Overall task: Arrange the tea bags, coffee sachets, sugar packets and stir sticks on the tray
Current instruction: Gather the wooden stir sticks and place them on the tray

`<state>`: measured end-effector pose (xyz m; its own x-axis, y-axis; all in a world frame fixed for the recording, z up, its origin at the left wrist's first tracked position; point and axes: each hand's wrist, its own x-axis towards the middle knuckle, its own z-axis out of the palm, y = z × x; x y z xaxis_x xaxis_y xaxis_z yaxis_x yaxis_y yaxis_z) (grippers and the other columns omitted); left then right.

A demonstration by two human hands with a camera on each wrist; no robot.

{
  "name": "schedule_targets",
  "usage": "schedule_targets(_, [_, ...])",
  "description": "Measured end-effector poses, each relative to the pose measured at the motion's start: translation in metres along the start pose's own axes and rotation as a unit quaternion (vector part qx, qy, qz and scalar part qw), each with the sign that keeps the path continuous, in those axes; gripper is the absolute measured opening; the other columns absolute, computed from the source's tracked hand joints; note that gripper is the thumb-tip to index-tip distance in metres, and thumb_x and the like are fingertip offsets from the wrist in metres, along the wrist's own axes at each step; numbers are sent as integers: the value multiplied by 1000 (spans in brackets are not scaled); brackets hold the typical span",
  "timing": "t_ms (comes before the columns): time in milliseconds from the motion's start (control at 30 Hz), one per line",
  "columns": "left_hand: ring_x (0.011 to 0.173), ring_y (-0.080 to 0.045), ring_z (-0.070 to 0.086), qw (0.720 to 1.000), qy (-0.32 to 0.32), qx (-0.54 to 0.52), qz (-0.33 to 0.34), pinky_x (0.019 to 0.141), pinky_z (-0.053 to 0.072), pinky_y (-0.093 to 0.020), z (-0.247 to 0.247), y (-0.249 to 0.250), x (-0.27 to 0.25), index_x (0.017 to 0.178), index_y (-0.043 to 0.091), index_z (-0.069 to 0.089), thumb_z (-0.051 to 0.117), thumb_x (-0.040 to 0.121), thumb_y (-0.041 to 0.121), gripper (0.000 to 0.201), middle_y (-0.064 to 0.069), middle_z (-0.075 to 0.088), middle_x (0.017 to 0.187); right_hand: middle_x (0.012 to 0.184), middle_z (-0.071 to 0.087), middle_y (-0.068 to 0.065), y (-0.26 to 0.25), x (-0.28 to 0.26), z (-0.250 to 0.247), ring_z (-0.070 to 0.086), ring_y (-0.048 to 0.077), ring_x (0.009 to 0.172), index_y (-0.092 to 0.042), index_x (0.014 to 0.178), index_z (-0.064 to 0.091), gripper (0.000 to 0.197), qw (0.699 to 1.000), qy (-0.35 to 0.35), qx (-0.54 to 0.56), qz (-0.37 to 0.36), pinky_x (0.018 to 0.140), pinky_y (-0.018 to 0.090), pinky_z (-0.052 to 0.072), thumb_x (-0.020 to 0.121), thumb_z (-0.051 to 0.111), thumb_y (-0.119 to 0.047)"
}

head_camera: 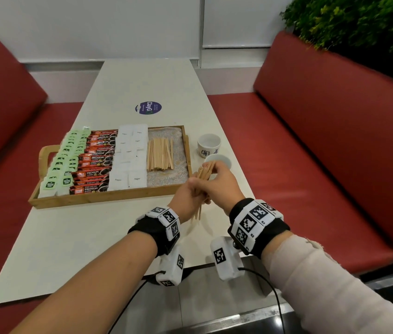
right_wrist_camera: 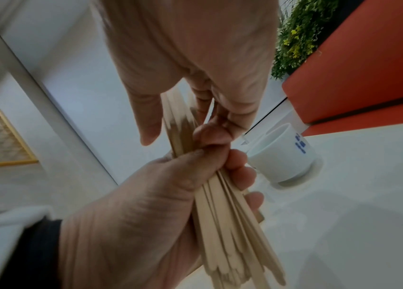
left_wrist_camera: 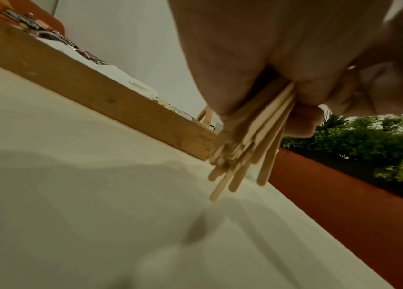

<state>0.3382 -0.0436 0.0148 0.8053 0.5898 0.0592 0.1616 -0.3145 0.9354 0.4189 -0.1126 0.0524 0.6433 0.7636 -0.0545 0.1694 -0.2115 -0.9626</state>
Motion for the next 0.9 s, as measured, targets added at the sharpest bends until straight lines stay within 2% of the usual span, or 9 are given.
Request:
schedule_targets(100, [95,-9,58,1000,28,-3,1,75,47,-5,0,-6,-3,123,7,52,48,90,-6,35,-13,63,114,98,63,11,0,4,8,63,24,86,-18,90,57,30,997,-9,-79,-20,72,35,51,72,78,-29])
schedule_targets(200, [107,-7,54,999,34,2,-3,79,43,0,-3,-6,-7,129,8,52,50,91,-3,39,1,60,113,99,60,9,-3,4,14,61,22,89,-11,92,61,23,989,-9,-142,-47,84,38,52,78,71,-26])
schedule_targets(267, [105,-8,56,1000,27,14,-5,81,45,-6,-7,-7,-9,124,10,56,53,90,-1,36,3,62,107,97,59,8,-5,1,17,59,20,88,-9,93,61,20,985,-15,-163,-62,83,36,50,81,68,-24])
schedule_targets(400, [96,-13,60,999,11,43,-24,84,51,-29,-14,-14,-11,107,15,63,58,85,-1,27,-2,66,98,100,54,7,-9,-7,19,55,20,91,-7,100,58,22,978,-38,-180,-94,81,27,43,83,66,-18])
schedule_targets(500, [88,-11,60,998,11,45,-32,81,50,-27,-17,-16,-13,96,19,64,62,83,0,24,0,66,91,103,56,9,-10,-8,21,54,20,94,-5,100,59,23,976,-51,-184,-104,83,29,44,82,67,-17])
schedule_targets(567, [84,-5,59,999,20,38,-33,78,49,-20,-17,-17,-15,94,14,66,63,83,-1,19,-2,67,90,103,58,7,-9,-8,22,54,18,93,-7,99,60,24,977,-53,-179,-103,80,26,44,79,70,-15])
schedule_targets(667, [82,-17,57,997,15,58,-57,81,52,-38,-14,-23,-16,93,2,66,63,82,8,13,-19,69,93,103,58,3,-7,-9,22,56,13,90,-14,101,60,30,981,-65,-159,-94,75,18,45,74,73,-12])
schedule_targets(767, [81,-20,57,994,-6,67,-85,82,52,-47,-14,-24,-18,93,5,63,63,83,6,10,-24,67,91,105,58,2,-5,-10,23,58,15,92,-16,107,59,36,978,-86,-173,-83,80,25,50,74,74,-15])
schedule_targets(900, [86,-21,60,995,-3,77,-68,81,53,-42,-16,-21,-20,98,6,62,57,86,-2,15,-9,63,88,100,61,6,-1,-10,27,58,19,91,-13,98,61,26,973,-91,-191,-87,82,33,49,76,73,-21])
